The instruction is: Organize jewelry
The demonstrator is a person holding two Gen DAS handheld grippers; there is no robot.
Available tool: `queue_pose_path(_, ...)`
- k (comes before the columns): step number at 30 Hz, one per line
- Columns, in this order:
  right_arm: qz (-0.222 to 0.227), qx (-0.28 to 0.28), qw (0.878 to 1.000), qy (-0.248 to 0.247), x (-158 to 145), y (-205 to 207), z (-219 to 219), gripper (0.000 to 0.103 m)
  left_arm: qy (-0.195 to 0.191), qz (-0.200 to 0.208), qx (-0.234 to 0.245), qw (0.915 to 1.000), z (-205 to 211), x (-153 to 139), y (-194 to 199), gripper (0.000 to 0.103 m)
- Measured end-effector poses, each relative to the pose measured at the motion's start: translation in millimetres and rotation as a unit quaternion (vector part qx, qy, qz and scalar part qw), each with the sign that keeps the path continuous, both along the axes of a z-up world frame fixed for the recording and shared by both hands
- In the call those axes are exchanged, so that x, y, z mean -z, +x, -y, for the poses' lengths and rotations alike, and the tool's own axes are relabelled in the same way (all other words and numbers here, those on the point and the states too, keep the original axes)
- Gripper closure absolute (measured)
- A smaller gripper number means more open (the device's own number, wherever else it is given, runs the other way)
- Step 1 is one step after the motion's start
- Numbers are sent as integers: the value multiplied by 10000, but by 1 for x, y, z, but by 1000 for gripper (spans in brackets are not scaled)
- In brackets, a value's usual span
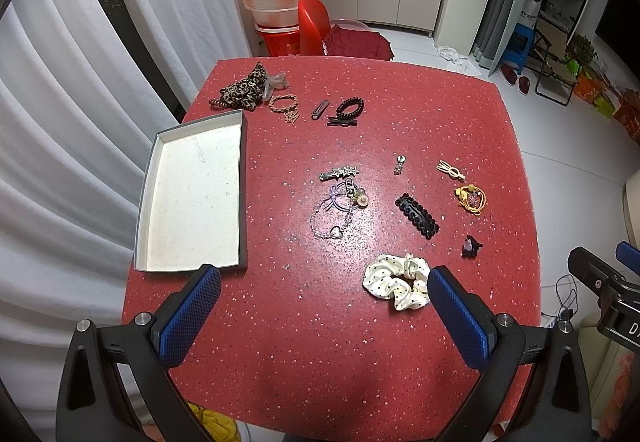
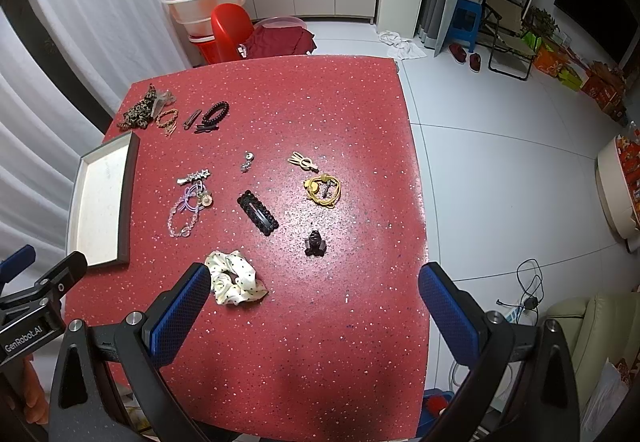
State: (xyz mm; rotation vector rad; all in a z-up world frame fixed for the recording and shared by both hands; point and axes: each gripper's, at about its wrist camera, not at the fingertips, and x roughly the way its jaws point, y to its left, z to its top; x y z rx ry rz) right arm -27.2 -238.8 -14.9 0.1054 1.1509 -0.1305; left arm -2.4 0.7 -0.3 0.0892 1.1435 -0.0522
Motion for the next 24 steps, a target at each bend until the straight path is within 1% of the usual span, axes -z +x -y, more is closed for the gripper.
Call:
queue_pose_path(19, -11, -3, 10000, 10, 0, 1, 0, 0, 5, 72, 3, 10000, 1, 1, 0, 0)
queue_pose_path(24, -32, 13, 10000, 25, 1, 0, -2, 0, -21, -2, 27, 10000, 3, 4, -1, 0)
